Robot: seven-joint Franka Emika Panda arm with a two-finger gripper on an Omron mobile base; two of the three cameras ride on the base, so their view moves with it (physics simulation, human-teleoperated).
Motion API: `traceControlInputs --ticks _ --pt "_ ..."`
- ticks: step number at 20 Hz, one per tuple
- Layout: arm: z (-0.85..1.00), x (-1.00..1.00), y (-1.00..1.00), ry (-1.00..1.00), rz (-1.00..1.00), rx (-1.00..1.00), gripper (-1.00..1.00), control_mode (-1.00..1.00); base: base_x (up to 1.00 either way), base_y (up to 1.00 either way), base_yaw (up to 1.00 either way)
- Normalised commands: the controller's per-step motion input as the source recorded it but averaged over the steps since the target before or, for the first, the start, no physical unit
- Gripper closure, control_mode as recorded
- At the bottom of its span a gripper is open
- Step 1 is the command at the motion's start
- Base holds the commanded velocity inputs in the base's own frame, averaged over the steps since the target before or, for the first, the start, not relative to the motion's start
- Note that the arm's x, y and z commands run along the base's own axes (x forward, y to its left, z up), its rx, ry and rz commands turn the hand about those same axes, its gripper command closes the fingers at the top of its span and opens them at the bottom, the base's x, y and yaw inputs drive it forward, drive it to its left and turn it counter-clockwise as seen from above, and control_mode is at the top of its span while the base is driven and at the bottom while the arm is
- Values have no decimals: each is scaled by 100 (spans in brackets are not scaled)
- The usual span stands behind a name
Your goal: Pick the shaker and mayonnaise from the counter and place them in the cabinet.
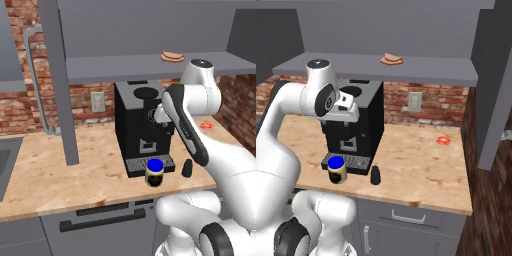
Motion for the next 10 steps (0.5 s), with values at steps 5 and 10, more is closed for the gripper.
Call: traceControlInputs --ticks 5,10 --pt "-39 -36 0 -3 0 0 -100 -100 0 0 0" --pt "-41 -36 0 -1 0 0 -100 -100 0 0 0"
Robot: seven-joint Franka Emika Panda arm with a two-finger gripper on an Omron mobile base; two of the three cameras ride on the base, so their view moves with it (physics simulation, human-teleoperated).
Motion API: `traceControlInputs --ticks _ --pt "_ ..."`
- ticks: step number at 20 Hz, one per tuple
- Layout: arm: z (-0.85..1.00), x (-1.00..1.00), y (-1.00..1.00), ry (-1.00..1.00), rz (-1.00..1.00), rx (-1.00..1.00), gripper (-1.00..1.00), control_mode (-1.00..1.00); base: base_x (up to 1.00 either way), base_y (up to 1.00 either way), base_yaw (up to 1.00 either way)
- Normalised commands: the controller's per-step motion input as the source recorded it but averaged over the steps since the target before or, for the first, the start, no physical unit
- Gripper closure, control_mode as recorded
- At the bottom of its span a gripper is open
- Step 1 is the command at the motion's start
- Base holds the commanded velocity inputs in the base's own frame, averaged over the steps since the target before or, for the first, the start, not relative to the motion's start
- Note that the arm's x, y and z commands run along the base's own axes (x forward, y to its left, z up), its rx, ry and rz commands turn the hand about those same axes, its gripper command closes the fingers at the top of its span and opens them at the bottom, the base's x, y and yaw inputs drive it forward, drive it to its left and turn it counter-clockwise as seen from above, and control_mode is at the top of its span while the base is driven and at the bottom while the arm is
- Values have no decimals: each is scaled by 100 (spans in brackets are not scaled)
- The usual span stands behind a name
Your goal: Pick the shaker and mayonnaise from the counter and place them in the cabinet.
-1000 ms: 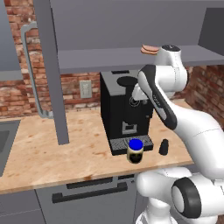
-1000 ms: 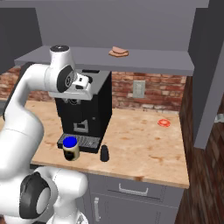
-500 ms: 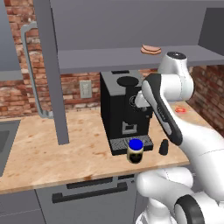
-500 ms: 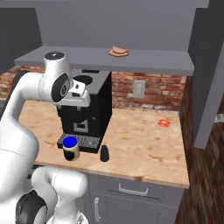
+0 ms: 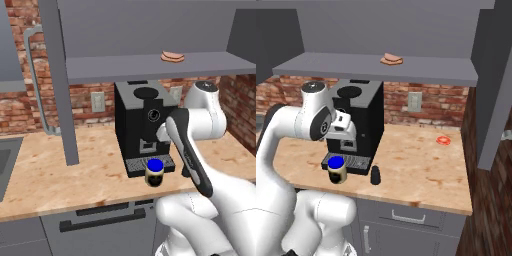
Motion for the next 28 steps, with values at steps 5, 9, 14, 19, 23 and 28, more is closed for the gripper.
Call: traceControlInputs --ticks 5,9,14,19,23,28 --pt "-44 -34 0 -1 0 0 -100 -100 0 0 0" --pt "-45 -18 0 0 0 0 -100 -100 0 0 0" --pt "-39 -3 0 0 0 0 -100 -100 0 0 0" --pt "-35 0 0 0 0 0 -100 -100 0 0 0" --pt "-33 0 3 0 0 0 -100 -100 0 0 0" --pt "-43 0 13 0 3 0 -100 -100 0 0 0"
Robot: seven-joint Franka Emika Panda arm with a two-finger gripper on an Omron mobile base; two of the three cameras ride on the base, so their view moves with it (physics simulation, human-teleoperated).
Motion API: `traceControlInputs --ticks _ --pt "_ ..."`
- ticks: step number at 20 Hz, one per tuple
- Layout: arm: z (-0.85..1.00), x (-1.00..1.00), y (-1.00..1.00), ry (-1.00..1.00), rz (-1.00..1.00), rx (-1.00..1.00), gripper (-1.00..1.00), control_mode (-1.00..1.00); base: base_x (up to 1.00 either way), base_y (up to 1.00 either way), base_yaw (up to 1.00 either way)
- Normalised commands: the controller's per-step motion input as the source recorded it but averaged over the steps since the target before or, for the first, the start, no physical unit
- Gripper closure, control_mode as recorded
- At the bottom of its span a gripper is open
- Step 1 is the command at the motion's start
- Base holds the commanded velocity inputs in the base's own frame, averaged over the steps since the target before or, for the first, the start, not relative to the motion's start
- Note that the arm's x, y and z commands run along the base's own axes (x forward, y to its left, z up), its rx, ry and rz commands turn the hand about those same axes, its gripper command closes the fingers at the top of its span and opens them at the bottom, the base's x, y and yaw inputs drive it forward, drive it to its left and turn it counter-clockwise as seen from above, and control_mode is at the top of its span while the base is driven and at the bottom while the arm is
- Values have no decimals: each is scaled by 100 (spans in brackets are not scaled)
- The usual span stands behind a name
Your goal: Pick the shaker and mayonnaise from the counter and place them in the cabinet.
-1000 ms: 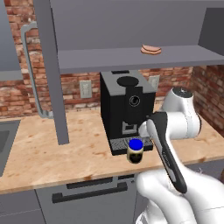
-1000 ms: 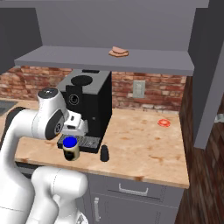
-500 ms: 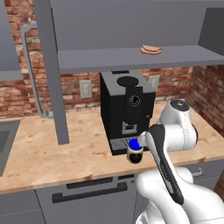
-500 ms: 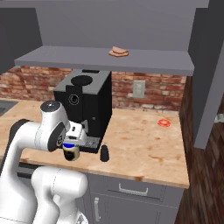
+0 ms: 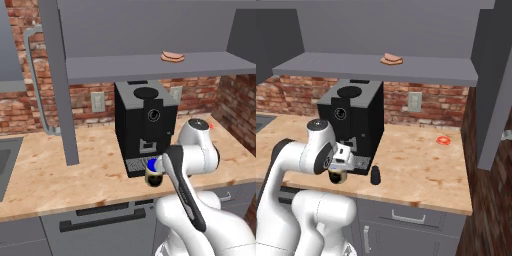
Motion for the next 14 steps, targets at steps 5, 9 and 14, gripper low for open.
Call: traceControlInputs --ticks 5,9,14 --pt "-46 1 17 0 5 0 -100 -100 0 0 0" --pt "-41 9 11 0 5 0 -100 -100 0 0 0" --pt "-30 20 1 0 5 0 -100 -100 0 0 0"
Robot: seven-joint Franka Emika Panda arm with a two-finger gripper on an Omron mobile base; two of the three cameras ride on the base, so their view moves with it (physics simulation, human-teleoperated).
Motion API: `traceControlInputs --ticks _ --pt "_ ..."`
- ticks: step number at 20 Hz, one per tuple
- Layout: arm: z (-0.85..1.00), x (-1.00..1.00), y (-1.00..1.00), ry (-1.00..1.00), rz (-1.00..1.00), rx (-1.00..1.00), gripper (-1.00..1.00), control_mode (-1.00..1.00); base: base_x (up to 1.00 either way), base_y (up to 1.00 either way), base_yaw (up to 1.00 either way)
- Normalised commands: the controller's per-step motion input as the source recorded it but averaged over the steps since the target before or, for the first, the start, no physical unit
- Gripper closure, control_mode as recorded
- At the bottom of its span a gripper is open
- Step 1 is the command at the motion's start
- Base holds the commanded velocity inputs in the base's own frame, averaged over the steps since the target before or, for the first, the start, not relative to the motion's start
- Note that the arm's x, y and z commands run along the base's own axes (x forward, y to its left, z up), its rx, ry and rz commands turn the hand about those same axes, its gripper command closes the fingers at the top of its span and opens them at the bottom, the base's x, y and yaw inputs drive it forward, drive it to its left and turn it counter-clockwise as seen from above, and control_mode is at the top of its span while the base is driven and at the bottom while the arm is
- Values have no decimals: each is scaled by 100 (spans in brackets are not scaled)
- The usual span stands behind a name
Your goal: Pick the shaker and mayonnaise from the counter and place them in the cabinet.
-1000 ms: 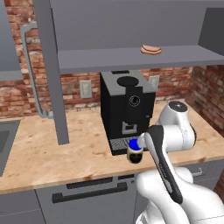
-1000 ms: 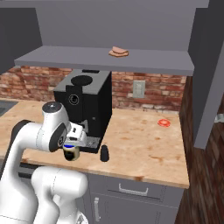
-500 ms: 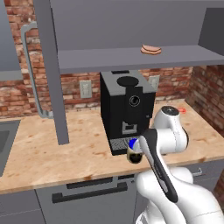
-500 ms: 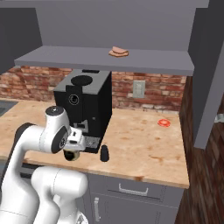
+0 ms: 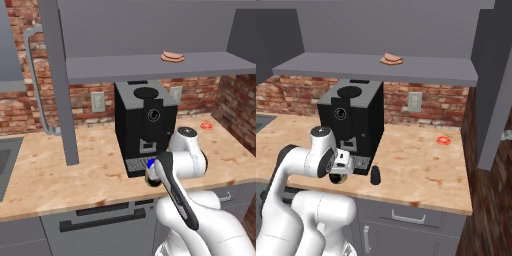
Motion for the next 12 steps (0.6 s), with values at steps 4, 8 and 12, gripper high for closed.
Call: traceControlInputs --ticks 4,8,12 --pt "-23 30 1 -1 7 0 -100 -100 0 0 0" --pt "-22 35 12 0 8 0 -100 -100 0 0 0" --pt "-35 35 16 0 9 0 -100 -100 0 0 0"
